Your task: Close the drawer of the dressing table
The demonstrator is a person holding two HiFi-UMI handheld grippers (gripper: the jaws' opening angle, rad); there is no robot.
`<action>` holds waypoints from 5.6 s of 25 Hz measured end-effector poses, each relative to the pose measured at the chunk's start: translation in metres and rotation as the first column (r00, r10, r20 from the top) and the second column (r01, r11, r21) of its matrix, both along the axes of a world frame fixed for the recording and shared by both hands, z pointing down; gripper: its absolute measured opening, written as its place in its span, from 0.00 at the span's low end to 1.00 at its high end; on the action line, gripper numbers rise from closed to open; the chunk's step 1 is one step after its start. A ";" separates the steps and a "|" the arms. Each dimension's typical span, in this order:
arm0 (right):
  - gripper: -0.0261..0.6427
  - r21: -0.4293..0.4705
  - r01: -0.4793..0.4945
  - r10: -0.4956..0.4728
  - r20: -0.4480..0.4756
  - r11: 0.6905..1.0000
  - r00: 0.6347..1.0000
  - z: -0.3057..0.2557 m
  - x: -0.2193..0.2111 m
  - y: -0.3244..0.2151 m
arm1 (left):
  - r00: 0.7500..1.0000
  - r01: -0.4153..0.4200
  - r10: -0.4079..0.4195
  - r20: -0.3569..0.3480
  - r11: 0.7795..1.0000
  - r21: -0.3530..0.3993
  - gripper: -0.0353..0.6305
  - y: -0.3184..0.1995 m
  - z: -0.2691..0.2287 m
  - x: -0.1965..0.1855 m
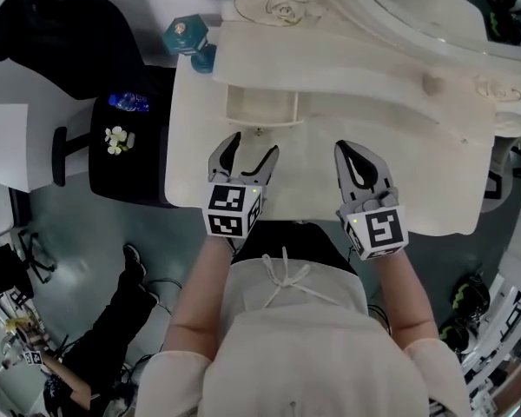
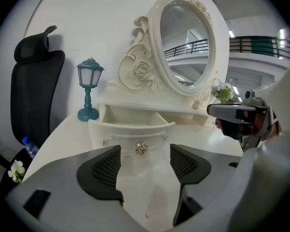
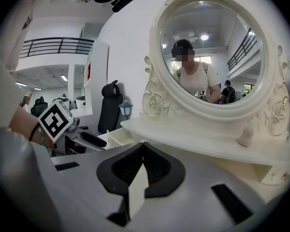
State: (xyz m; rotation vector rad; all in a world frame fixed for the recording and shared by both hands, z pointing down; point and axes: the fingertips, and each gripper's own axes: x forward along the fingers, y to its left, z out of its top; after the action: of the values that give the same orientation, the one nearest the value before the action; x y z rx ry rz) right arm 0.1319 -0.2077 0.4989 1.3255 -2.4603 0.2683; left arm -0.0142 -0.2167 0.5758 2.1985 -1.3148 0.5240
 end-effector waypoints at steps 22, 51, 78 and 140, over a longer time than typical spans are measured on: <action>0.05 -0.041 -0.002 0.004 0.050 0.999 0.999 -0.001 0.003 -0.023 | 0.995 0.099 -0.097 0.026 0.992 -0.083 0.21 -0.016 0.019 0.006; 0.05 -0.019 -0.091 0.091 0.034 0.996 0.995 -0.010 0.013 -0.056 | 0.999 0.048 -0.047 0.024 0.995 -0.082 0.21 -0.072 0.020 0.008; 0.05 -0.017 -0.135 0.136 0.010 0.991 0.991 -0.015 0.025 -0.071 | 0.999 0.040 -0.040 -0.001 0.996 -0.079 0.21 -0.099 0.016 0.013; 0.04 0.285 -0.015 -0.007 0.075 0.959 0.997 -0.171 0.084 0.014 | 0.964 -0.184 0.260 -0.045 0.783 0.594 0.08 0.023 -0.286 0.087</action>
State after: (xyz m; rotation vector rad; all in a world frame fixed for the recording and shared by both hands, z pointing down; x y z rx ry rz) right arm 0.2164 -0.1939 0.3277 1.4567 -2.6359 -0.0404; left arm 0.0725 -0.1939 0.2902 2.8661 -1.2698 0.0409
